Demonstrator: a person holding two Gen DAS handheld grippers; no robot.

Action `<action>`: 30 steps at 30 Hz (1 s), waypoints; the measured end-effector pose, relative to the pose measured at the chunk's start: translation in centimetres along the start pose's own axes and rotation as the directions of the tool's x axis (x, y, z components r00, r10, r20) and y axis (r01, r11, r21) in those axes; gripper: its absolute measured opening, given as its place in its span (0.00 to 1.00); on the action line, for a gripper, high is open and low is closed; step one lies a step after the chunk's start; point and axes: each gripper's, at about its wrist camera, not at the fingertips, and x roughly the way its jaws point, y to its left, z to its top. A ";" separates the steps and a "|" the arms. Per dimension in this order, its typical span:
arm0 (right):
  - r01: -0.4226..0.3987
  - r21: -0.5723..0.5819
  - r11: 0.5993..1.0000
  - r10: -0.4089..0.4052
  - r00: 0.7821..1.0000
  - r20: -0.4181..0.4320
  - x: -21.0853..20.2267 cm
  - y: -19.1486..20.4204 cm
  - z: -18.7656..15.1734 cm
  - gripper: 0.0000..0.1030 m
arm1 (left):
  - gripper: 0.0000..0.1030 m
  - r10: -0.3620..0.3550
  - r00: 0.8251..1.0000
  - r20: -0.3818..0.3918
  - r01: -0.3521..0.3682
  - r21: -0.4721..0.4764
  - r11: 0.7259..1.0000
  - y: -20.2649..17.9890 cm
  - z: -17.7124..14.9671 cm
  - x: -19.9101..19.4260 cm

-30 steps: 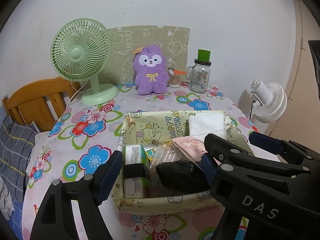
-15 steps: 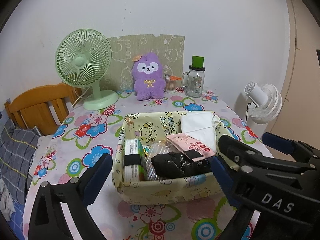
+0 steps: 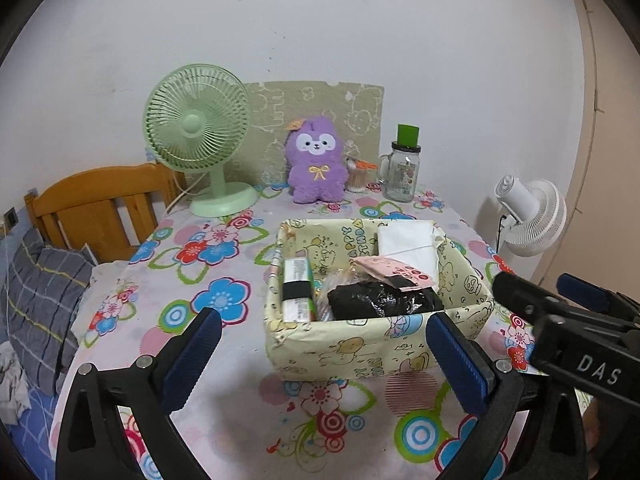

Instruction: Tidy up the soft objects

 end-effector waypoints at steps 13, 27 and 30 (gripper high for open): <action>0.067 0.002 0.998 -0.067 0.991 0.118 -5.6 -1.4 -1.5 0.93 | 1.00 0.018 0.999 0.046 -0.017 -0.026 1.000 0.7 -1.3 -3.9; 0.070 -0.020 0.997 -0.065 0.977 0.204 -9.2 -1.1 -2.1 0.97 | 1.00 0.008 0.993 0.120 -0.006 -0.020 1.000 0.7 -0.8 -7.3; 0.065 -0.018 0.998 -0.060 0.975 0.212 -9.5 -1.0 -2.2 0.97 | 1.00 0.007 0.992 0.129 -0.005 -0.015 1.000 0.7 -0.5 -7.6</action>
